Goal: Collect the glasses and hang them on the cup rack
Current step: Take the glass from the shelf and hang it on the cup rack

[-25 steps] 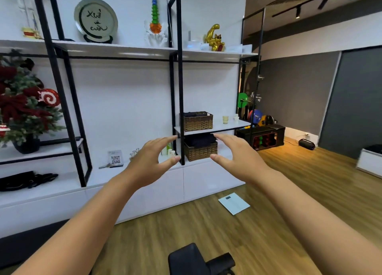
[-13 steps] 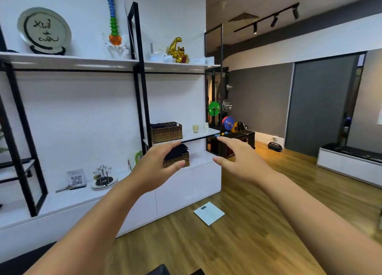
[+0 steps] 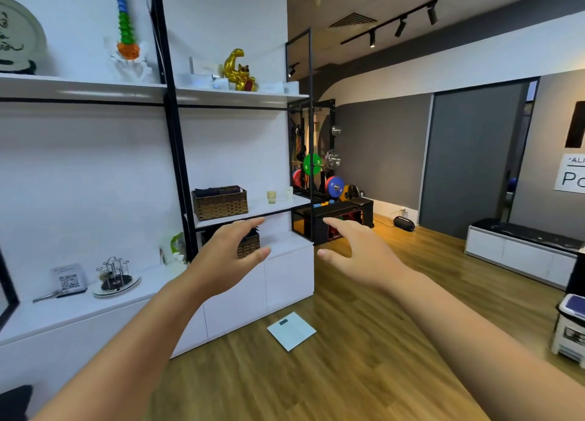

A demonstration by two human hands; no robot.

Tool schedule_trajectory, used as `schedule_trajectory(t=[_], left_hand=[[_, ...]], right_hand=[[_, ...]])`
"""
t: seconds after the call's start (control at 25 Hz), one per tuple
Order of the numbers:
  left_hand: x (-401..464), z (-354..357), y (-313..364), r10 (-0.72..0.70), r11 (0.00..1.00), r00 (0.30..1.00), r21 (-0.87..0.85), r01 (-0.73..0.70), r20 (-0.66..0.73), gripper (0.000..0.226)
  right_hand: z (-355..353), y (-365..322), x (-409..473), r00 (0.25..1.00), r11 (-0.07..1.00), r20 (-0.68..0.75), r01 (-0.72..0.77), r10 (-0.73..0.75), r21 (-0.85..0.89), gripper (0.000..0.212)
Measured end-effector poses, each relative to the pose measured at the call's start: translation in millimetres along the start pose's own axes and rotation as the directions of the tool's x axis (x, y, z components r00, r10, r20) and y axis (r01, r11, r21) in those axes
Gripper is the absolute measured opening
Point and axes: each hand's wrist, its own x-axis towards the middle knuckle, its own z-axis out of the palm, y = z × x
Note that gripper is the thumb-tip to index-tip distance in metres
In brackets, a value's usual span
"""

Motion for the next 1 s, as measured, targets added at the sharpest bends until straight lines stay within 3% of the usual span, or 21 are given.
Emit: schedule_trajectory(t=[0.4, 1.0], left_hand=[[100.4, 77.1, -15.5, 0.0, 1.0, 0.999, 0.009, 0.0, 0.052, 0.065], [342.8, 179.2, -144.2, 0.049, 0.999, 0.994, -0.023, -0.047, 0.101, 0.06]], right_hand=[[26.2, 82.5, 69.6, 0.998, 0.997, 0.013, -0.057, 0.057, 0.057, 0.074], [88.7, 223.5, 308.8, 0.992, 0.987, -0.047, -0.113, 0.119, 0.114, 0.072]])
